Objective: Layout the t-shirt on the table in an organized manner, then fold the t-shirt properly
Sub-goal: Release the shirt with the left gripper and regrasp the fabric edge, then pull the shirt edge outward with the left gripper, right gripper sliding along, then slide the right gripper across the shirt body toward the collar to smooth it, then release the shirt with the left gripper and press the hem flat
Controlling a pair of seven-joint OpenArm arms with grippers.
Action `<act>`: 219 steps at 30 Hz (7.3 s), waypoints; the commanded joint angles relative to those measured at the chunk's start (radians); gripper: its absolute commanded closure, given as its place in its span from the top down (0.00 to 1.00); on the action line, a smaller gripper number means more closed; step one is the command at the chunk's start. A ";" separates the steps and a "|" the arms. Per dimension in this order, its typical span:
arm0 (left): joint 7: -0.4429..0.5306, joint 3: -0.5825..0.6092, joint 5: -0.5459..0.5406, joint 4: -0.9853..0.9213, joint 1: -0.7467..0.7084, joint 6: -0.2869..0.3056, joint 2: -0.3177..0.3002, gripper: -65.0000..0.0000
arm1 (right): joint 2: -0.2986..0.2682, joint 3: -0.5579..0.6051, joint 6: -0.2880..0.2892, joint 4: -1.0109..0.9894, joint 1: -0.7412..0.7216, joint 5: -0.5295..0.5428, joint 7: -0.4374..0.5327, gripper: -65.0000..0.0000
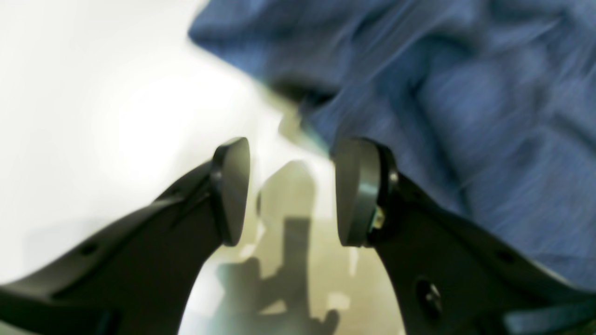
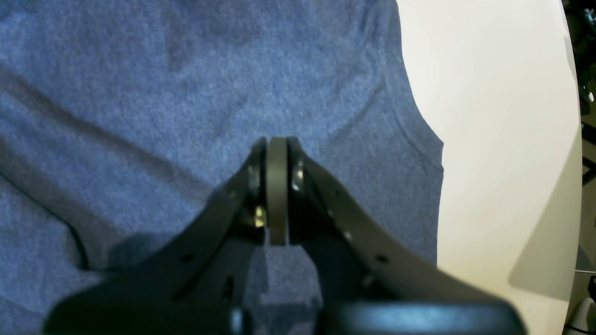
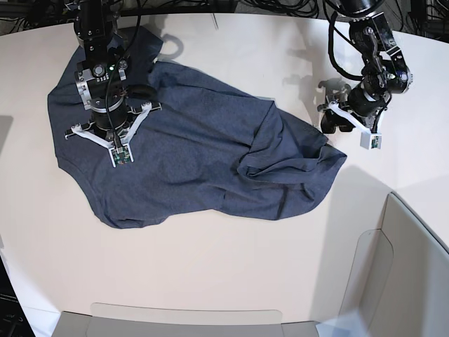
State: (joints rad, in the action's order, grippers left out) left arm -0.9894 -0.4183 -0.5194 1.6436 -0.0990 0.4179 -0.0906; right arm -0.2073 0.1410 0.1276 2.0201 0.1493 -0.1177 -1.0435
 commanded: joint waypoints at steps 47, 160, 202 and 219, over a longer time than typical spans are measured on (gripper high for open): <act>-0.093 -0.001 -0.149 -0.107 0.115 0.003 -0.004 0.42 | -0.017 0.001 -0.004 0.001 0.009 -0.007 0.019 0.00; -0.366 -0.472 -0.491 0.415 -0.512 0.000 -0.004 0.40 | 0.168 -0.017 -0.006 -0.698 -0.426 -0.003 0.256 0.00; -0.407 0.192 -0.086 0.290 0.123 0.000 -0.011 0.01 | -0.068 -0.028 0.001 0.032 0.361 -0.007 0.095 0.00; -0.162 0.404 0.341 -0.466 0.502 0.000 -0.011 0.01 | -0.168 -0.024 0.002 0.023 0.430 -0.007 0.090 0.00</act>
State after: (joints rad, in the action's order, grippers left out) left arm -1.1122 -0.0193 -0.2256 1.1816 0.4007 0.4316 -0.0986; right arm -0.3603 0.1223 0.1310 2.0331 0.5743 -0.1234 -0.9455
